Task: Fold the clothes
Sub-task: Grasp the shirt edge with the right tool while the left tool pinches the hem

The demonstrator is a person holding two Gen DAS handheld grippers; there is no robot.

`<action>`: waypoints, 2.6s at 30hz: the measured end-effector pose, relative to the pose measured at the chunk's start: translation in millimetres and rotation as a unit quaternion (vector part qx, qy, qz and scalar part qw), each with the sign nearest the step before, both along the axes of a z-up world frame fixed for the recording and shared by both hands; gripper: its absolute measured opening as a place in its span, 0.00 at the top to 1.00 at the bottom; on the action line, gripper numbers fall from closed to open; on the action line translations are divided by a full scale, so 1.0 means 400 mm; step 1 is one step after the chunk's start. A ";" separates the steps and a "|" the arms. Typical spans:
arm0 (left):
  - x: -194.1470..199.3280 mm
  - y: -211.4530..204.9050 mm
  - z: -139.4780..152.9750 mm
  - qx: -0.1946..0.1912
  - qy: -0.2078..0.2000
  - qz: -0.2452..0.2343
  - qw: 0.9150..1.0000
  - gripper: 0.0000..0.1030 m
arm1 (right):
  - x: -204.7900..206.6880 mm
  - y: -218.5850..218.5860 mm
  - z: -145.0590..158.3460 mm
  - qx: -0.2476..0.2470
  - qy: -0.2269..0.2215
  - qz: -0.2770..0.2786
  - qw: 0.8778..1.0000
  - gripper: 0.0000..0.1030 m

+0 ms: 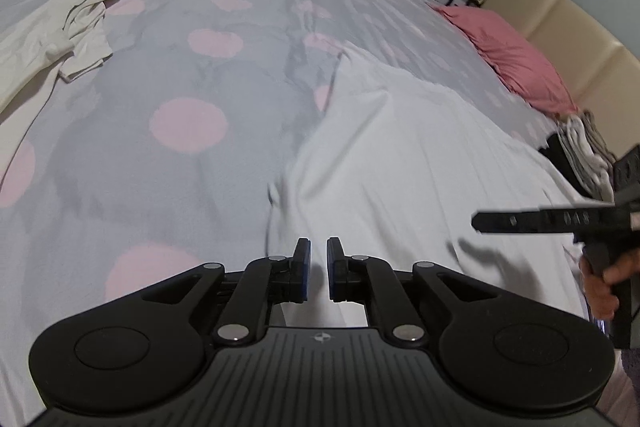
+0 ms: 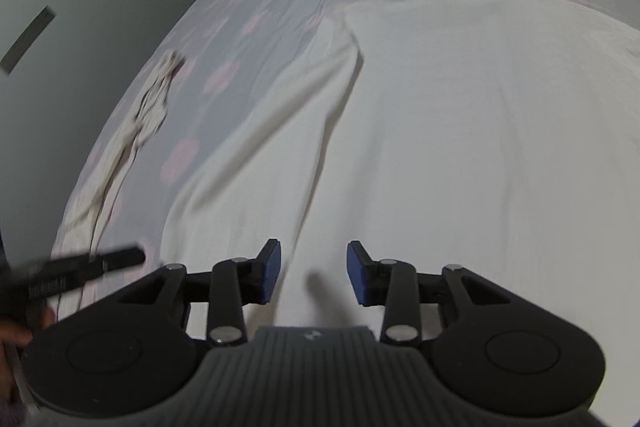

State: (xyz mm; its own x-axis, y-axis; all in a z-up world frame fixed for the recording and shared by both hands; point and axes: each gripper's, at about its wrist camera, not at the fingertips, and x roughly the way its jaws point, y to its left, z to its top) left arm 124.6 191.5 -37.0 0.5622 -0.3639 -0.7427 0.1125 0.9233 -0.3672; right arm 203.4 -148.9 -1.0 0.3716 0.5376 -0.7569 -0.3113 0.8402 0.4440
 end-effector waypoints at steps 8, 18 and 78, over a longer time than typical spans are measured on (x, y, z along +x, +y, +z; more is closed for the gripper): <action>-0.191 -0.036 0.024 -0.006 0.011 -0.001 1.000 0.85 | -0.268 -0.036 0.013 0.011 0.013 0.027 1.000 0.54; -0.441 -0.056 -0.028 0.004 0.088 -0.020 0.996 0.76 | -0.551 -0.044 0.019 0.015 0.032 0.047 0.998 0.44; -0.551 0.048 -0.083 -0.046 0.145 0.012 0.988 1.00 | -0.675 -0.029 -0.103 0.121 0.153 0.030 0.980 0.98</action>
